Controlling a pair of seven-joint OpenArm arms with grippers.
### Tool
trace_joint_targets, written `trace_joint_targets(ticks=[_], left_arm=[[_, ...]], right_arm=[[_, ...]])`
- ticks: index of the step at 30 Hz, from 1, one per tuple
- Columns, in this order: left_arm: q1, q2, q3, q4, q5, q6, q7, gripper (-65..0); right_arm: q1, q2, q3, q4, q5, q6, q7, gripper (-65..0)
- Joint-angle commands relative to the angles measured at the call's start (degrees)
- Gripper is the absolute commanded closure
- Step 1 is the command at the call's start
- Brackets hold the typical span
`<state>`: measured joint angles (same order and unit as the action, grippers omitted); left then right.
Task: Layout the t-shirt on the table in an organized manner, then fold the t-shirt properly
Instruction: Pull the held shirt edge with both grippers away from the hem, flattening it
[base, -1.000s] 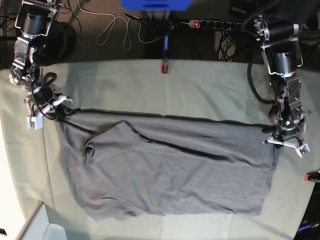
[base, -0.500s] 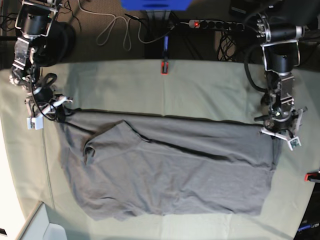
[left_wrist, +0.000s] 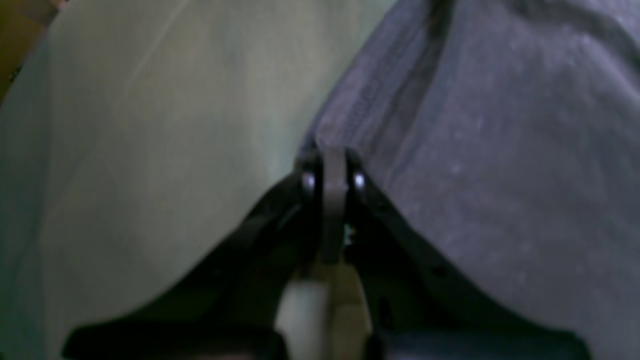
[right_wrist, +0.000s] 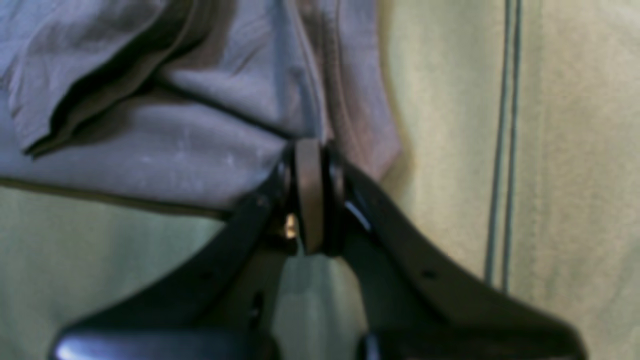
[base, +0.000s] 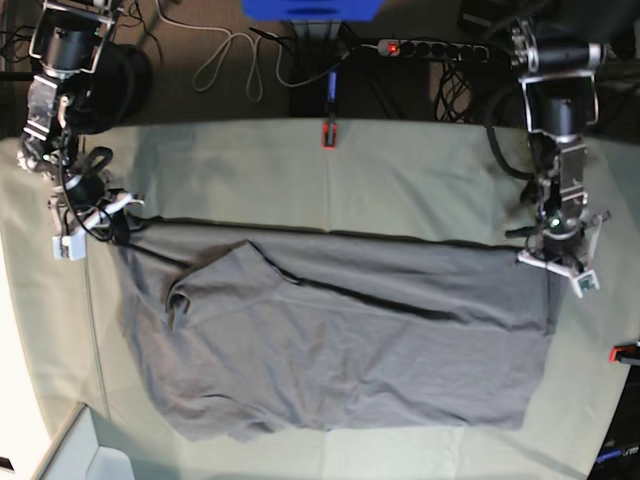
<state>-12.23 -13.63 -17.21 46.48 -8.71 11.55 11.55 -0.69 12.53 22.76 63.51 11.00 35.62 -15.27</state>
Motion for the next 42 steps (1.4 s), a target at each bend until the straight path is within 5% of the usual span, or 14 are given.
trace_joint_targets(ticks=[1, 10, 17, 23, 42], left_arm=[[-0.5, -1.5, -1.9, 3.3, -0.4, 0.8, 0.1, 0.0], [2.7, -2.0, -6.7, 25.3, -6.3, 0.8, 12.3, 0.0], [-3.9, -2.0, -6.6, 26.4, -6.4, 0.8, 16.7, 0.0], [-7.4, -2.8, -6.7, 26.4, -6.4, 0.8, 19.3, 0.0], [8.8, -2.3, -10.7, 27.0, -6.5, 0.7, 18.8, 0.0]], right_arm=[[0.7, 1.1, 0.4, 2.2, 1.0, 2.4, 1.8, 0.0], [-1.6, 0.7, 0.2, 15.6, 1.1, 4.4, 1.6, 0.0], [5.7, 0.8, 0.2, 15.8, 0.9, 4.4, 1.2, 0.0], [12.0, 1.2, 0.0, 15.6, 0.8, 4.4, -8.1, 0.0], [-7.1, -0.4, 0.4, 15.9, 1.2, 4.4, -6.5, 0.0]])
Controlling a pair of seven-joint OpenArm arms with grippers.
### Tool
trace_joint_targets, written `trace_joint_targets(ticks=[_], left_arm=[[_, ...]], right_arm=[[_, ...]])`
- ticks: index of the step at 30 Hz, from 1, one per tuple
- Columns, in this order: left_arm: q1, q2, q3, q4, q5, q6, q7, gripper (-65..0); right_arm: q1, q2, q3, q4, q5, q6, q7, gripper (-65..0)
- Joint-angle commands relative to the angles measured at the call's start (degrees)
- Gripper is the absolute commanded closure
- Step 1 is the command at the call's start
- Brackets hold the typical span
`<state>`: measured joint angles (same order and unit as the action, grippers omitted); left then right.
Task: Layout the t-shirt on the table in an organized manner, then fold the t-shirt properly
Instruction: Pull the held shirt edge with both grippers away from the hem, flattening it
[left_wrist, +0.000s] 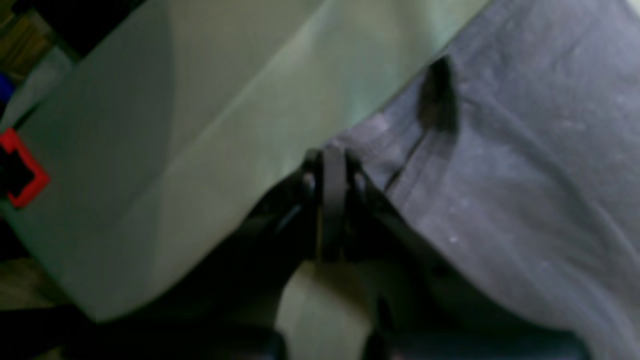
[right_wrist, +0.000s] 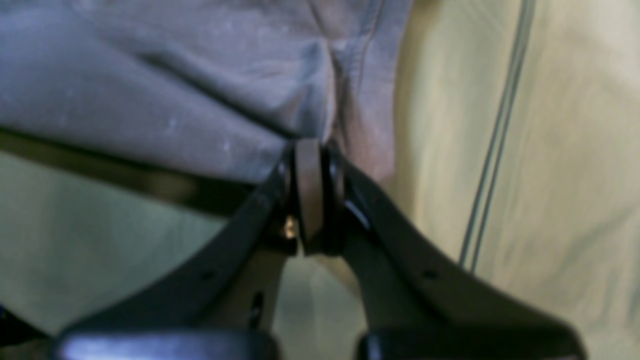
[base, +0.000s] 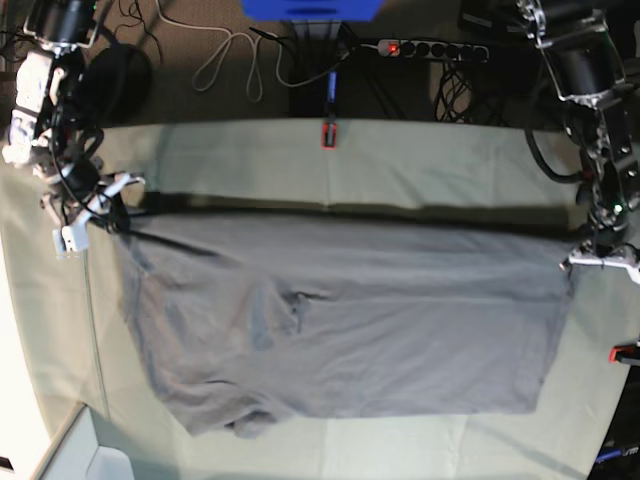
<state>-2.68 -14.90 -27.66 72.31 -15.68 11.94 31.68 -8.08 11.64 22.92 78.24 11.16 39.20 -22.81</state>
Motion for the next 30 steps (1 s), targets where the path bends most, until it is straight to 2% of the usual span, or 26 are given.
trace_joint_targets(ticks=[1, 3, 6, 10, 15, 19, 22, 25, 30], left_arm=[[-0.3, -1.1, -0.3, 1.2, 0.5, 0.3, -1.3, 0.0], [0.8, -1.1, -0.3, 1.5, 0.5, 0.3, -1.3, 0.0], [4.2, -1.1, -0.3, 5.6, 0.5, 0.3, -1.3, 0.0], [9.4, -1.0, -0.4, 11.5, 0.5, 0.3, -1.3, 0.0], [15.3, -0.9, -1.0, 15.5, 0.5, 0.3, -1.3, 0.0], [17.8, 2.1, -6.4, 18.5, 0.5, 0.3, -1.2, 0.0], [18.2, 3.0, -9.0, 19.3, 0.5, 0.3, -0.9, 0.0], [18.1, 3.0, -8.9, 19.3, 0.5, 0.3, -1.0, 0.0], [17.7, 3.1, -8.9, 18.9, 0.5, 0.3, -0.9, 0.0]], right_arm=[[-1.4, 0.4, 0.3, 1.3, 1.0, 0.8, 2.8, 0.0], [-4.8, 0.4, 0.3, 2.2, 1.0, 0.8, 7.7, 0.0], [-10.6, -1.4, 0.2, 4.5, 0.8, 0.8, 15.5, 0.0], [-15.2, -2.3, 0.2, 6.2, 0.8, 0.8, 21.3, 0.0], [-16.7, -1.9, 0.2, 6.0, 0.9, 0.8, 22.8, 0.0], [-18.0, -1.0, 1.5, 6.4, 0.9, 0.8, 23.3, 0.0], [-18.9, -1.0, 1.8, 6.4, 0.8, 0.8, 25.3, 0.0], [-21.2, 0.4, 1.7, 6.3, 0.8, 0.8, 27.4, 0.0], [-23.6, 0.9, 1.8, 5.9, 0.8, 0.8, 29.7, 0.0]])
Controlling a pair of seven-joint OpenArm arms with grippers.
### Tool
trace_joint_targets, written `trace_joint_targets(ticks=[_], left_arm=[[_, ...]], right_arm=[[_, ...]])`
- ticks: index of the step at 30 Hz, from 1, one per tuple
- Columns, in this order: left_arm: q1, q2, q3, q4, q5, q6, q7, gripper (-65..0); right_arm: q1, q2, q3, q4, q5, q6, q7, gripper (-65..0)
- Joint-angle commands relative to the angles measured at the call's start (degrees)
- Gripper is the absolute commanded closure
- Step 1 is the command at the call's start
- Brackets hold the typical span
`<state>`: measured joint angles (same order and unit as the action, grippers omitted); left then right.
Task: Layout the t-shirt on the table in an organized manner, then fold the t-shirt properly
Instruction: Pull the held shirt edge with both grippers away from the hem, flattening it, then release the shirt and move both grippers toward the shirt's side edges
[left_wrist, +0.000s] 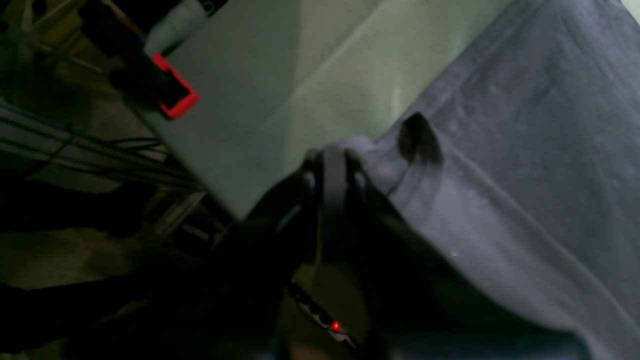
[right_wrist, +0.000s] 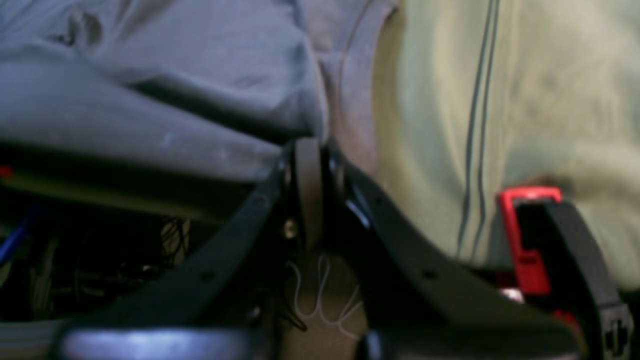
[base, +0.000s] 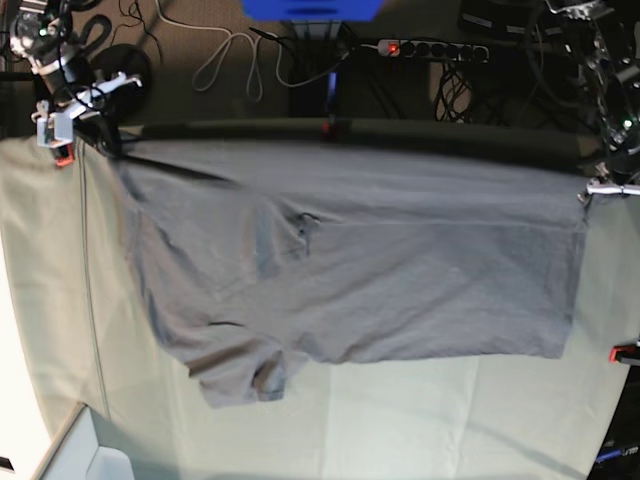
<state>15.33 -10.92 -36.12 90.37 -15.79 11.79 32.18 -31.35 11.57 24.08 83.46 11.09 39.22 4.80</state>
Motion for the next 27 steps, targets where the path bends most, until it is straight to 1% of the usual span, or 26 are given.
trace_joint_targets(ticks=[1, 3, 5, 10, 15, 17, 20, 21, 24, 26, 27], left_arm=[[-0.3, -0.7, -0.4, 0.8, 0.6, 0.5, -1.4, 0.0], [-0.3, 0.2, -0.8, 0.8, 1.0, 0.5, -1.4, 0.0], [-0.2, 0.3, -0.8, 0.8, 1.0, 0.5, -1.4, 0.0], [0.2, 1.0, -0.8, 0.5, 0.8, 0.5, -1.4, 0.0], [-0.3, 1.0, -0.8, -3.3, 0.7, 0.5, -1.3, 0.0], [-0.4, 1.0, -0.8, -4.6, 0.7, 0.5, -1.3, 0.0], [-0.2, 0.4, -0.3, -5.2, 0.9, 0.5, -0.8, 0.0], [-0.2, 0.1, -0.2, -5.1, 1.2, 0.5, 0.5, 0.0], [-1.0, -2.4, -0.3, -4.7, -0.1, 0.5, 8.9, 0.0], [-2.8, -3.5, -0.3, -4.9, -1.2, 0.5, 12.8, 0.0], [-3.1, -4.2, -0.5, -5.0, -1.8, 0.5, 13.7, 0.0]], right_arm=[[-0.6, 1.0, 0.7, 0.6, 0.8, 0.8, 2.1, 0.0], [-0.9, 1.5, 0.7, 0.6, 0.8, 0.8, 2.1, 0.0], [-1.0, 1.7, 0.4, -0.4, 0.8, 0.8, 2.1, 0.0], [0.9, 1.4, 0.5, -4.3, 0.8, 0.8, 1.9, 0.0], [0.9, 0.6, 0.6, -5.8, 0.7, 0.8, 1.9, 0.0], [0.7, 0.6, 0.4, -5.8, 0.7, 0.8, 1.8, -4.8], [0.7, 0.5, 0.5, -5.8, 0.6, 0.8, 1.8, -17.5], [0.7, 0.5, 0.6, -5.8, 0.6, 0.8, 1.8, -21.5], [0.9, 0.4, 0.8, -5.8, 0.6, 0.8, 1.8, -33.1], [0.9, -0.5, 1.5, -5.4, 0.6, 0.8, 1.8, -38.1], [0.9, -1.0, 2.9, -5.4, 0.6, 0.8, 2.0, -39.4]])
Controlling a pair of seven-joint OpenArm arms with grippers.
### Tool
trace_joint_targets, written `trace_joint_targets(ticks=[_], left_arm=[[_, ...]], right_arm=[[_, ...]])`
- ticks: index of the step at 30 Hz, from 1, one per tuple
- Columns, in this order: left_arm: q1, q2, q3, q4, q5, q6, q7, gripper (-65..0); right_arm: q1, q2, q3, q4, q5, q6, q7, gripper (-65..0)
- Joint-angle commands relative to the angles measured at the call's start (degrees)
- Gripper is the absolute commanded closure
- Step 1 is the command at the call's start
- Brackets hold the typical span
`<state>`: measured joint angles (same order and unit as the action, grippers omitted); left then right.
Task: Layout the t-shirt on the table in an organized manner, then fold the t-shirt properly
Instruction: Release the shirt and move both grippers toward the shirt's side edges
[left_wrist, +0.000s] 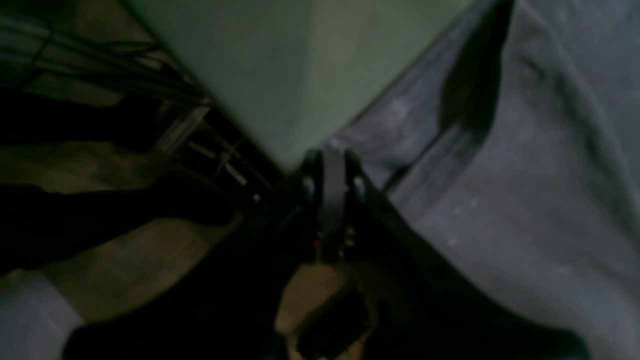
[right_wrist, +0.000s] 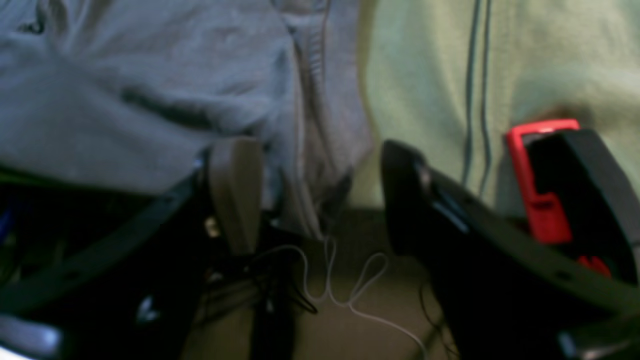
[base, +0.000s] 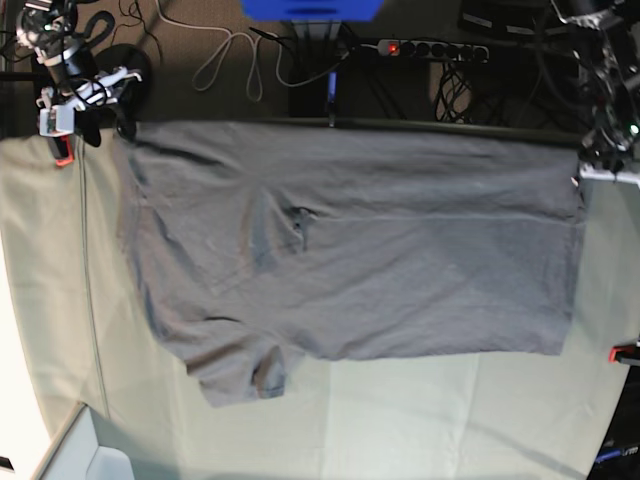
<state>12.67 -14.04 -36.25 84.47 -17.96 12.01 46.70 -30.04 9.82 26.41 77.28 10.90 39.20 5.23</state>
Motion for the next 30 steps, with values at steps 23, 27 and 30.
trace_joint_targets(ticks=[23, 27, 30], left_arm=[[-1.7, -1.8, -6.2, 14.8, -5.0, 0.4, -0.2, -35.6], [-2.8, -1.8, -4.4, 14.7, -4.9, 0.4, -0.6, -35.7], [-3.9, -1.6, -4.4, 14.7, -4.9, 0.3, -0.9, -35.7]], right_arm=[[32.4, -0.4, 6.4, -3.9, -11.4, 0.8, -12.7, -40.3], [43.6, -0.1, 3.5, -14.5, -19.2, 0.8, -14.6, -40.3], [51.0, -0.1, 3.2, -24.1, -23.5, 0.8, -14.6, -40.3]])
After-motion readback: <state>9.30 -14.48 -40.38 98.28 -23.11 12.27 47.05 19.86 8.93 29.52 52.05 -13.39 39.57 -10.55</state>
